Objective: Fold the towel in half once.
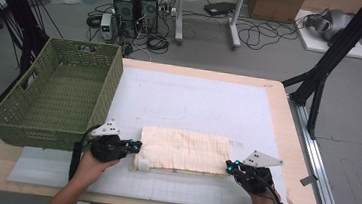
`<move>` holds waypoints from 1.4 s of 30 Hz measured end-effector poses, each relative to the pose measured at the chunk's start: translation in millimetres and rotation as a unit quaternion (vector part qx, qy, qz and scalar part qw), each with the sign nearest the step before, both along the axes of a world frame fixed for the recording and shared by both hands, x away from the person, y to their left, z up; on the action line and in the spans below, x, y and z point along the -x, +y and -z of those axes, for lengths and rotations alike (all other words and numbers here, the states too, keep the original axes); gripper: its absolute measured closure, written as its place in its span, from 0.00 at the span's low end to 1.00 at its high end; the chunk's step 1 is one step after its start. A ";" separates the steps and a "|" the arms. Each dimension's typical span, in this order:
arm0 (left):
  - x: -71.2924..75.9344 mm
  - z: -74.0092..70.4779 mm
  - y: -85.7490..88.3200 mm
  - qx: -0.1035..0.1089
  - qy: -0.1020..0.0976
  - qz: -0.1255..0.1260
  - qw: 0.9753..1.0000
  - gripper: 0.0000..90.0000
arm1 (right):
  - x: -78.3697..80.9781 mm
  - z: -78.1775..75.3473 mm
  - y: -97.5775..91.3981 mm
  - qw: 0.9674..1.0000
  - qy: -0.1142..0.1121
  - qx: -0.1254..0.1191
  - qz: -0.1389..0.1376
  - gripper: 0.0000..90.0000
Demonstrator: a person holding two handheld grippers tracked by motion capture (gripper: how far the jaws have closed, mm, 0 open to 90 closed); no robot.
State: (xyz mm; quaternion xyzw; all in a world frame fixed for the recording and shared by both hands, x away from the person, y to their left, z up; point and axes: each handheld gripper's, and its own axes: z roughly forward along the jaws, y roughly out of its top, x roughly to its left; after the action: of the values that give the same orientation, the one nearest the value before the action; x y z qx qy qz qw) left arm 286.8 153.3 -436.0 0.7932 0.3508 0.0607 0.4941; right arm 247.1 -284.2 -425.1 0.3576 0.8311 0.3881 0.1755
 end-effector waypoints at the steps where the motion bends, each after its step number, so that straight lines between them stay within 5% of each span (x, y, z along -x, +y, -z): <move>1: -0.1 2.3 -0.3 -0.011 0.004 0.001 1.000 0.96 | -0.2 2.0 1.4 1.000 0.006 0.008 -0.002 0.99; 5: -2.2 5.8 -3.0 -0.028 0.010 -0.006 1.000 0.92 | -2.0 7.2 5.7 0.999 0.019 0.029 -0.004 0.93; 7: -4.1 3.9 -3.0 -0.028 0.000 -0.025 0.999 0.74 | -3.3 5.6 3.5 1.000 0.015 0.018 0.001 0.87; 13: -21.2 -7.4 -3.9 -0.014 -0.026 -0.051 0.998 0.65 | -11.4 -4.1 -2.1 0.999 -0.009 -0.023 0.021 0.77; 17: -37.4 -10.1 -12.9 -0.019 -0.038 -0.052 0.998 0.68 | -27.0 -8.3 2.8 0.999 -0.023 -0.024 0.024 0.76; 20: -45.1 -6.4 -19.4 -0.025 -0.060 -0.056 0.996 0.78 | -42.7 -8.3 10.2 0.999 -0.032 -0.016 0.023 0.80; 25: -59.7 0.1 -29.2 -0.041 -0.052 -0.067 0.996 0.79 | -68.6 -2.5 25.9 0.999 -0.019 -0.005 0.025 0.80; 30: -68.3 6.8 -41.2 -0.101 -0.044 -0.069 0.992 0.85 | -87.8 5.8 41.7 0.999 -0.011 0.000 0.031 0.82; 36: -68.4 10.2 -45.6 -0.133 -0.054 -0.073 0.987 0.90 | -95.1 18.4 44.8 0.999 0.009 0.024 0.047 0.83; 42: -66.9 10.2 -45.0 -0.137 -0.050 -0.085 0.986 0.95 | -91.4 20.9 20.9 0.995 0.002 0.023 0.097 0.87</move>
State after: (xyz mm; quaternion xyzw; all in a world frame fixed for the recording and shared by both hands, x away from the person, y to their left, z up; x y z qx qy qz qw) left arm 353.7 108.3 -446.2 0.8168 0.3796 0.1897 0.3908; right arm 338.5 -263.4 -446.0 0.4333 0.8014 0.3493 0.2192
